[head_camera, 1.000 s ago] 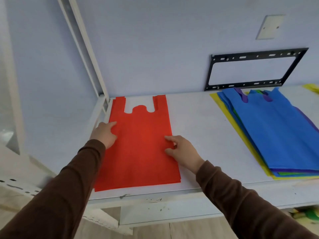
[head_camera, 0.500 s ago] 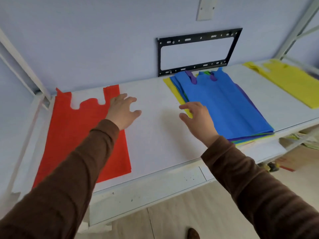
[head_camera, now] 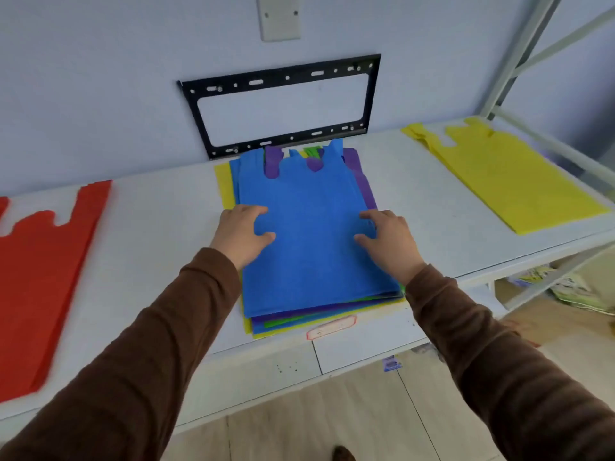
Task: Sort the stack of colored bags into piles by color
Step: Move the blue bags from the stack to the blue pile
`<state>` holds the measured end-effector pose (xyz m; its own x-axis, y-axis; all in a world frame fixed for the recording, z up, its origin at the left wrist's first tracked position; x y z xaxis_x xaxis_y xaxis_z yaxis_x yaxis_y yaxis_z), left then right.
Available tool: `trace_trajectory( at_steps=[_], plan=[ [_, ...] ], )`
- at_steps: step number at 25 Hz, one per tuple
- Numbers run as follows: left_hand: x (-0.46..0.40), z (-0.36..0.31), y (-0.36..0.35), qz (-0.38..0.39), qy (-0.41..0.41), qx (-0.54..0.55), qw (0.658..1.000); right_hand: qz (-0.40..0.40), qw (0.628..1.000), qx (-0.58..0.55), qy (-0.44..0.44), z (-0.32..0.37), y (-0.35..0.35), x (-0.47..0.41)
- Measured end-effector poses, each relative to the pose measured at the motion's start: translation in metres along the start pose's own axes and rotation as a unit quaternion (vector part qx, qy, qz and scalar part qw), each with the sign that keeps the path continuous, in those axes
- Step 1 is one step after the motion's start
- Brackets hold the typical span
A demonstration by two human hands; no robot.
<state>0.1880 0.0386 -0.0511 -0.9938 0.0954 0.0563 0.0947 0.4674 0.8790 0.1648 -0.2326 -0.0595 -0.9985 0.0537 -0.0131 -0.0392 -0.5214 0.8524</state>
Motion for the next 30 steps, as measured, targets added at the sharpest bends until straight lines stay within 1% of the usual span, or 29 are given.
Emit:
trace_trajectory(
  at_steps=[4, 7, 10, 13, 14, 15, 16, 18, 20, 21, 22, 23, 24, 25, 26, 27, 28, 29, 30],
  plan=[
    [-0.001, -0.003, -0.009, 0.012, 0.048, -0.039, 0.998, 0.064, 0.998, 0.007, 0.012, -0.013, 0.003, -0.018],
    [-0.002, -0.001, -0.013, 0.021, 0.065, -0.035, 0.997, 0.075, 0.997, -0.007, 0.008, -0.016, 0.0, -0.024],
    [-0.005, 0.001, -0.016, 0.019, 0.074, -0.024, 0.997, 0.063, 0.996, -0.042, 0.037, -0.009, 0.003, -0.021],
    [-0.006, 0.003, -0.019, 0.022, 0.073, -0.013, 0.997, 0.107, 0.99, -0.075, 0.043, -0.004, 0.001, -0.013],
    [-0.004, 0.004, -0.019, 0.023, 0.073, -0.01, 0.997, 0.131, 0.983, -0.128, 0.025, -0.003, 0.0, -0.011],
    [-0.003, 0.004, -0.019, 0.019, 0.07, -0.005, 0.997, 0.156, 0.963, -0.221, -0.008, -0.001, -0.001, -0.01],
    [-0.003, 0.005, -0.018, 0.014, 0.071, 0.006, 0.997, 0.179, 0.925, -0.331, -0.049, 0.001, -0.001, -0.011],
    [0.0, 0.011, -0.012, -0.026, 0.086, 0.044, 0.995, 0.199, 0.833, -0.501, -0.126, 0.009, 0.004, -0.018],
    [0.005, 0.018, -0.001, -0.093, 0.12, 0.114, 0.982, 0.198, 0.74, -0.614, -0.19, 0.014, 0.016, -0.027],
    [0.008, 0.019, 0.003, -0.117, 0.14, 0.168, 0.969, 0.211, 0.679, -0.667, -0.223, 0.013, 0.023, -0.03],
    [0.013, 0.017, 0.006, -0.12, 0.165, 0.232, 0.951, 0.223, 0.615, -0.719, -0.236, 0.012, 0.028, -0.03],
    [0.016, 0.015, 0.005, -0.102, 0.197, 0.304, 0.927, 0.236, 0.568, -0.753, -0.233, 0.01, 0.033, -0.03],
    [0.018, 0.01, 0.001, -0.061, 0.228, 0.375, 0.897, 0.25, 0.533, -0.775, -0.23, 0.007, 0.035, -0.029],
    [0.019, 0.006, -0.003, -0.01, 0.247, 0.443, 0.862, 0.257, 0.537, -0.773, -0.221, 0.004, 0.039, -0.026],
    [0.018, 0.001, -0.008, 0.036, 0.243, 0.509, 0.825, 0.258, 0.585, -0.74, -0.208, 0.001, 0.041, -0.021],
    [0.015, -0.001, -0.014, 0.067, 0.226, 0.573, 0.785, 0.252, 0.655, -0.683, -0.205, -0.004, 0.042, -0.018],
    [0.01, -0.003, -0.019, 0.073, 0.211, 0.623, 0.75, 0.244, 0.719, -0.622, -0.192, -0.008, 0.042, -0.014],
    [0.005, -0.003, -0.023, 0.067, 0.2, 0.657, 0.724, 0.247, 0.757, -0.582, -0.167, -0.014, 0.041, -0.009],
    [0.003, -0.006, -0.023, 0.055, 0.184, 0.66, 0.727, 0.256, 0.774, -0.559, -0.149, -0.022, 0.037, -0.004]
  ],
)
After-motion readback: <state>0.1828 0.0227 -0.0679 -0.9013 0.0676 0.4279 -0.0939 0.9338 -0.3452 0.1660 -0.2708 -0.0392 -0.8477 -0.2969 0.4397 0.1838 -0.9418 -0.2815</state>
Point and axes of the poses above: each hand's wrist, its own x-axis away from the middle knuckle, its own y-axis out of the back of the hand, z = x × y, the point moved 3 cm from there along -x, towards the middle knuckle, and after that the axes turned 2 degrees about z, right-handed, at the moved point
